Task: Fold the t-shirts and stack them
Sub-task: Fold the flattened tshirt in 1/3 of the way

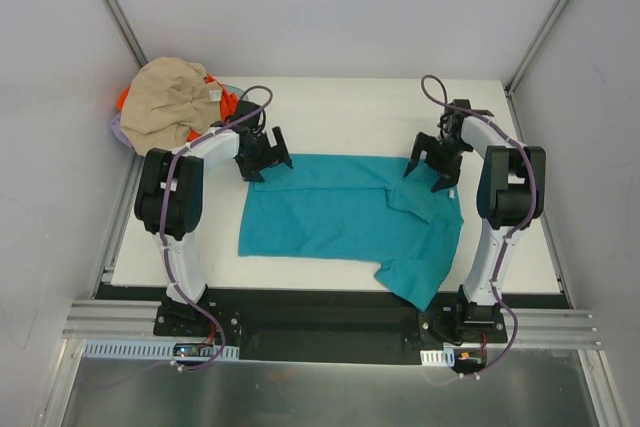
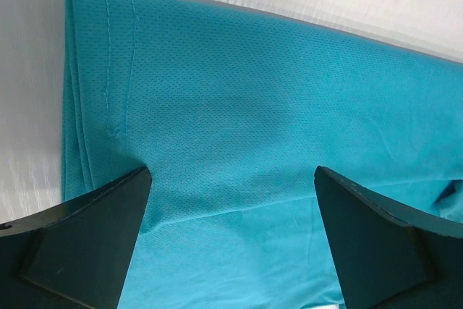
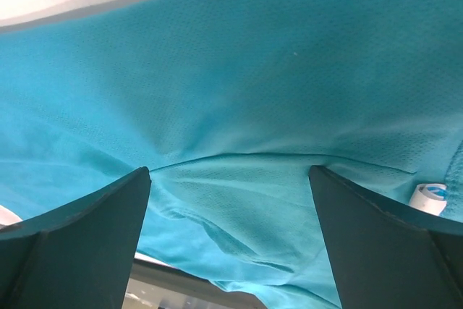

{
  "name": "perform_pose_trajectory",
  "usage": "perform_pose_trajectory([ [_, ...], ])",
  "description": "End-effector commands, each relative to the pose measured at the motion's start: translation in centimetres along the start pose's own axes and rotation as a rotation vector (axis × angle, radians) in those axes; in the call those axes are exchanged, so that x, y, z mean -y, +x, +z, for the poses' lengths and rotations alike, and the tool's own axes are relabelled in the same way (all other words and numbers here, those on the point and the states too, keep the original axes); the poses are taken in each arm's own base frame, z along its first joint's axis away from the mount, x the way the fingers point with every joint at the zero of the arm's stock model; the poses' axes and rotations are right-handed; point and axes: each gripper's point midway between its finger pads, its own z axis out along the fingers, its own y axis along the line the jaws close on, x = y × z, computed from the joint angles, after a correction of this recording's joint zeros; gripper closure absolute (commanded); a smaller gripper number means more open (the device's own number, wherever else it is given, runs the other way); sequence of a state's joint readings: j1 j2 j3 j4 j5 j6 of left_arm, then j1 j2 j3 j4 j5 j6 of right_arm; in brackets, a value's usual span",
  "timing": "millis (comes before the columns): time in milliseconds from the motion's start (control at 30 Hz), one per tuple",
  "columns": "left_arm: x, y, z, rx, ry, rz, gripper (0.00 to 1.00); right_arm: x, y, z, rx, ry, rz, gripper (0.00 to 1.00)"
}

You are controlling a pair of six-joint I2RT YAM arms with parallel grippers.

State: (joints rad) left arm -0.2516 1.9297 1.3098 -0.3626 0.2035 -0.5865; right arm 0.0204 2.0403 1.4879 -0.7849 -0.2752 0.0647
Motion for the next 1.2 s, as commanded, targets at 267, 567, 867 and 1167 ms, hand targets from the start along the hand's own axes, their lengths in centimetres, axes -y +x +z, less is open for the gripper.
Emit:
perform_pose_trajectory([
  [267, 0.8, -4.7, 2.0, 0.027, -0.006, 0.024, 0.01, -1.6, -8.8, 0.6, 0.092, -0.022, -0.119, 0.03],
  [567, 3.3, -4.8, -8.0, 0.221, 0.023, 0.094, 0.01, -3.7, -7.0, -10.6, 0.415, -0.060, -0.170, 0.03],
  [867, -3.7, 6.5, -12.8, 0.238, -0.008, -0.066, 0.01, -0.9, 5.3, -13.5, 0.627, -0.179, -0.038, 0.04],
  [1167, -8.8, 12.8, -11.4, 0.196, -0.069, -0.214, 0.14, 4.0, 11.3, -13.2, 0.741, -0.091, 0.070, 0.04],
])
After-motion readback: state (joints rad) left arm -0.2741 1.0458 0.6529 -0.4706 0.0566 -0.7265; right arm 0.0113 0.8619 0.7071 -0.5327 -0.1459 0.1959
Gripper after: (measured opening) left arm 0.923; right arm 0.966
